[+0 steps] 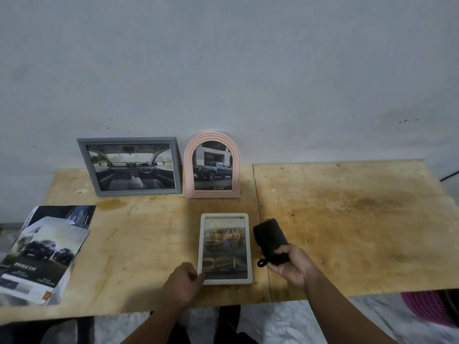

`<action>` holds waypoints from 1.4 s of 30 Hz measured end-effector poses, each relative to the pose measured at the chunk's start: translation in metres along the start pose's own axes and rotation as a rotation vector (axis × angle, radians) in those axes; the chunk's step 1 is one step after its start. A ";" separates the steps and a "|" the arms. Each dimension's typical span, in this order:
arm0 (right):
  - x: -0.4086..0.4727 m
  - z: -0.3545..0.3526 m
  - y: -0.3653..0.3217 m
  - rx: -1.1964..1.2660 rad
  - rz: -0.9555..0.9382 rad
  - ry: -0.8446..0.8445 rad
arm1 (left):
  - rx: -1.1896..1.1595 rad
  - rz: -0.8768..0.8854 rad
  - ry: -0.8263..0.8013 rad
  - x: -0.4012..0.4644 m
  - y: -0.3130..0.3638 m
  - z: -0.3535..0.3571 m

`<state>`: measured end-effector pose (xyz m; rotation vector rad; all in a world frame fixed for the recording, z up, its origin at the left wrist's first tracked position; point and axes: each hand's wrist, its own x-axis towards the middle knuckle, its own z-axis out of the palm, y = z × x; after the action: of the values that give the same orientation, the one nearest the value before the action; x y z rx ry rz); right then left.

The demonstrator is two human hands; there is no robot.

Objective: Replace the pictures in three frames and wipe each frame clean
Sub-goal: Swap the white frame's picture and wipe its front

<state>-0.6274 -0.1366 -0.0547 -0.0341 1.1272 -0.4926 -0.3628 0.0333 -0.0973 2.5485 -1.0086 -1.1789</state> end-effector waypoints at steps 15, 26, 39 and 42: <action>0.096 0.106 0.038 -1.799 -0.836 0.089 | 0.509 0.610 0.102 0.056 -0.037 0.009; 0.099 0.066 0.112 -2.190 -1.134 -0.121 | 0.427 0.731 0.285 0.066 -0.053 0.032; 0.086 0.109 0.048 -1.851 -1.124 0.061 | 0.355 0.751 0.327 0.064 -0.052 0.029; 0.110 0.102 0.075 -2.065 -1.145 0.129 | 0.387 0.708 0.319 0.061 -0.050 0.028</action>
<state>-0.4746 -0.1357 -0.1240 -2.5372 1.1994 -0.0767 -0.3294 0.0359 -0.1735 2.1673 -1.9507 -0.4003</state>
